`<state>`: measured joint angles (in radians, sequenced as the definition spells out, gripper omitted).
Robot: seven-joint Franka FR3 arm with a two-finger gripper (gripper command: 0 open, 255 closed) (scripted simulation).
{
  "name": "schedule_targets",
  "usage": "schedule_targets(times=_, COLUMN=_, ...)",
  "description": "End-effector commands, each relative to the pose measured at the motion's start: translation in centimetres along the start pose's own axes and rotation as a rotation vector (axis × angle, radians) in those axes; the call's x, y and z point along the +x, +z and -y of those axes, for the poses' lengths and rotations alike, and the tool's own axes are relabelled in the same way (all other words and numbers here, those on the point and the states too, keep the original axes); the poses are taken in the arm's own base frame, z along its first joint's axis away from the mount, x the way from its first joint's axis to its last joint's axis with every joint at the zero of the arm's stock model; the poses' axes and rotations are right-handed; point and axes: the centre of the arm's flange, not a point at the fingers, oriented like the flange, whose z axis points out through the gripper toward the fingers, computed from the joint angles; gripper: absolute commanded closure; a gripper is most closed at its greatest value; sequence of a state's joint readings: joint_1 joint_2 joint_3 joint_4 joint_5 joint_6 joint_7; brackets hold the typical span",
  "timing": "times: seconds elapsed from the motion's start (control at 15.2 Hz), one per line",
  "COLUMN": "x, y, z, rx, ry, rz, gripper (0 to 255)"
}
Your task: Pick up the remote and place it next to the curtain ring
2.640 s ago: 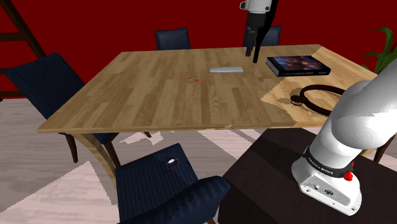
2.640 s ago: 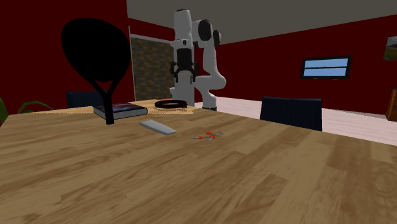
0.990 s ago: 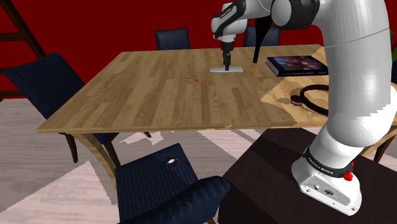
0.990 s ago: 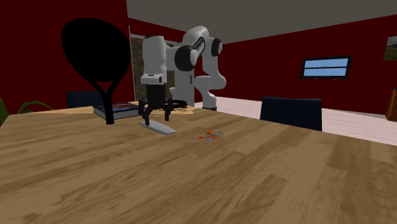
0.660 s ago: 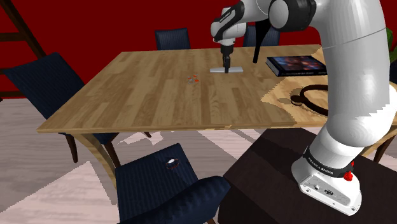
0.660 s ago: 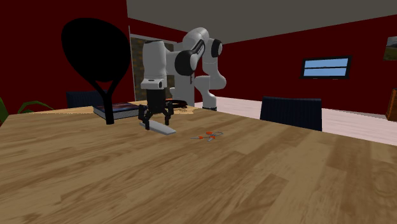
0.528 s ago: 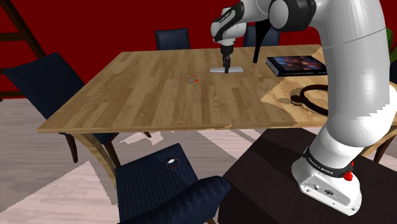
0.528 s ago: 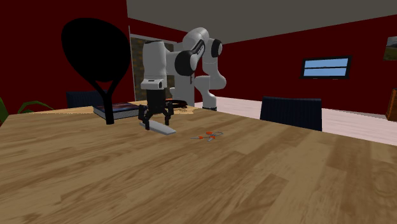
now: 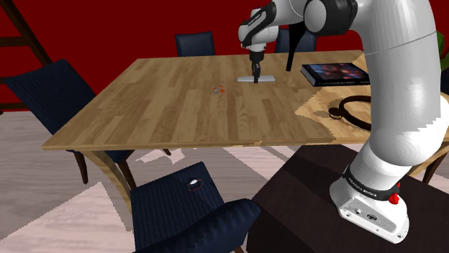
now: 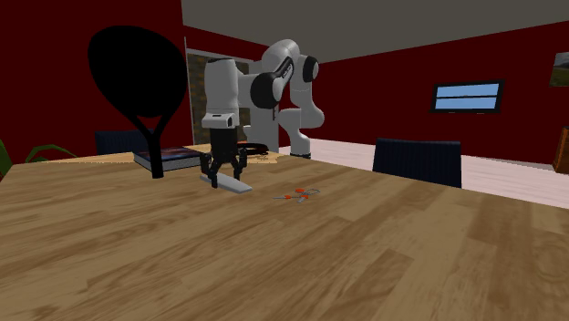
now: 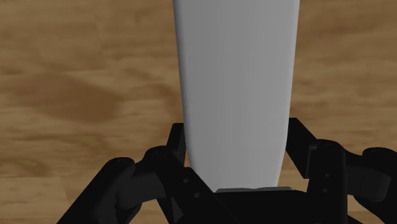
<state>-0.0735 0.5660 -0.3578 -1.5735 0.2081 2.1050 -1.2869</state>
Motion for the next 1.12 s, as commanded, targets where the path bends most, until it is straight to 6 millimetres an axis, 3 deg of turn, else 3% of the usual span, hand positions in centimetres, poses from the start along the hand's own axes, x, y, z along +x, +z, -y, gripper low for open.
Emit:
schedule_targets(times=0.0, x=0.0, y=0.0, z=0.0, rx=0.0, ry=0.0, rz=0.0, gripper=255)
schedule_targets(times=0.26, x=0.0, y=0.0, z=0.0, rx=0.0, ry=0.0, rz=0.0, gripper=255)
schedule_targets(times=1.06, x=0.0, y=-6.3, z=-0.1, rx=0.0, ry=0.0, rz=0.0, gripper=255)
